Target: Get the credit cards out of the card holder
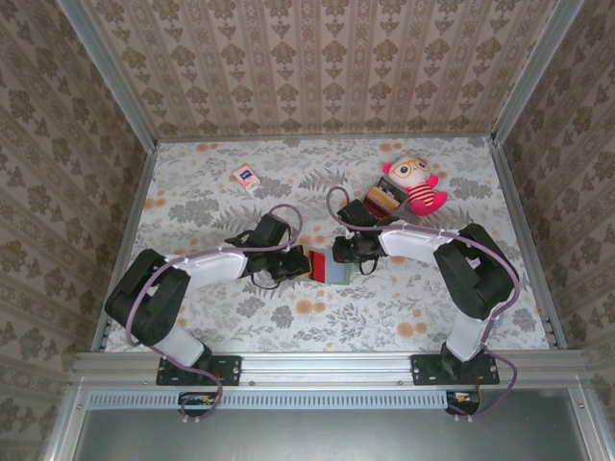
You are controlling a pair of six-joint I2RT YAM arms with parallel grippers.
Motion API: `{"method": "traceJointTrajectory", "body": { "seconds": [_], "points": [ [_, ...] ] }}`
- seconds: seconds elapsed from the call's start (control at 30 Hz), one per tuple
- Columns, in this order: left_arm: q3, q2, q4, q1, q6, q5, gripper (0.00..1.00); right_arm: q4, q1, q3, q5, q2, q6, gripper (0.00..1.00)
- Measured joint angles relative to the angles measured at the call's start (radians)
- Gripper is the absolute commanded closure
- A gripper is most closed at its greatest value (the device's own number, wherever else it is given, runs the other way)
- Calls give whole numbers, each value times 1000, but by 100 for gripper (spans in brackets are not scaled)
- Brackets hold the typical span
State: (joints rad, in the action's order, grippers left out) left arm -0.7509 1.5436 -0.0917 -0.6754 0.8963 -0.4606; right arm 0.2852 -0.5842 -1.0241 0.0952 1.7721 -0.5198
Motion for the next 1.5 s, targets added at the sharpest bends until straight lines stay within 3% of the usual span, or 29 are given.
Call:
{"method": "traceJointTrajectory", "body": {
  "seconds": [0.17, 0.4, 0.6, 0.8, 1.2, 1.5],
  "points": [
    [0, -108, -61, 39, -3, 16, 100, -43, 22, 0, 109, -90, -29, 39],
    [-17, -236, -105, 77, 10, 20, 100, -192, 93, 0, 360, -188, -122, 29],
    [-64, -278, -51, 100, 84, 7, 100, -359, 140, 0, 569, -187, -309, 29],
    [-105, -288, 45, 125, 179, -26, 100, -512, 141, 0, 681, -183, -481, 30],
    [-137, -296, 108, 206, 267, -153, 100, -687, 145, 0, 714, -167, -680, 37],
    [-162, -312, 97, 234, 243, -198, 100, -625, 159, -18, 721, -163, -661, 39]
  ]
}}
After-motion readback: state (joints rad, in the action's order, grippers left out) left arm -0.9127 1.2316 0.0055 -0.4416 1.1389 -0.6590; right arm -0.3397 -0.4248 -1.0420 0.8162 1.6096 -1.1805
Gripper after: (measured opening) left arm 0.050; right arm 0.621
